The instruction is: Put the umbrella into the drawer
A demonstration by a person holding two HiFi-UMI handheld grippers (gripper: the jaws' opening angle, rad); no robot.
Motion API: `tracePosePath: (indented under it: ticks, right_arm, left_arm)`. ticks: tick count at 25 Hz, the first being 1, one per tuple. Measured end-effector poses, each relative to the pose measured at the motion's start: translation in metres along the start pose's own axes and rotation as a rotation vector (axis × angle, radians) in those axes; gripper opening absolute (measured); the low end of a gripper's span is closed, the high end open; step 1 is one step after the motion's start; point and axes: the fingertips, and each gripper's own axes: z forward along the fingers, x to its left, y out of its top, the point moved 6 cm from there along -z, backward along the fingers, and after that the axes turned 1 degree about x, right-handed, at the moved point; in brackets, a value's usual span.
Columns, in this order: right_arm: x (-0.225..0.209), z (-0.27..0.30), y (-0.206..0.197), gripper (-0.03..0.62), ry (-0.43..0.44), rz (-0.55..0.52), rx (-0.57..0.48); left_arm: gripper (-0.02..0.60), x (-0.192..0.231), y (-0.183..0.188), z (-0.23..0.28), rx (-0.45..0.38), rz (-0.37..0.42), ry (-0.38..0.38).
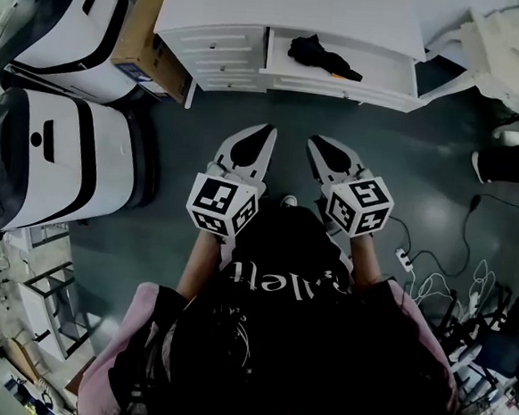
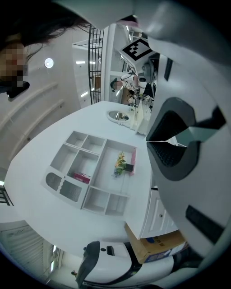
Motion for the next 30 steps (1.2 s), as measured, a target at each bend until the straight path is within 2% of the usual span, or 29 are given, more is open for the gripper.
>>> tracePosePath:
  ticks: [12,30]
  right_arm:
    - [-0.003,-0.027,-0.012,0.057,0.037,-0.075,0.026]
    - [-0.003,-0.03,-0.016,0.057,0.05,-0.101,0.033]
  left_arm:
    - [0.017,-0.037,-0.008,-0.004,-0.022,0.017,0.026]
    - [0.017,-0.042,-0.01,-0.006,-0.018,0.03,0.039]
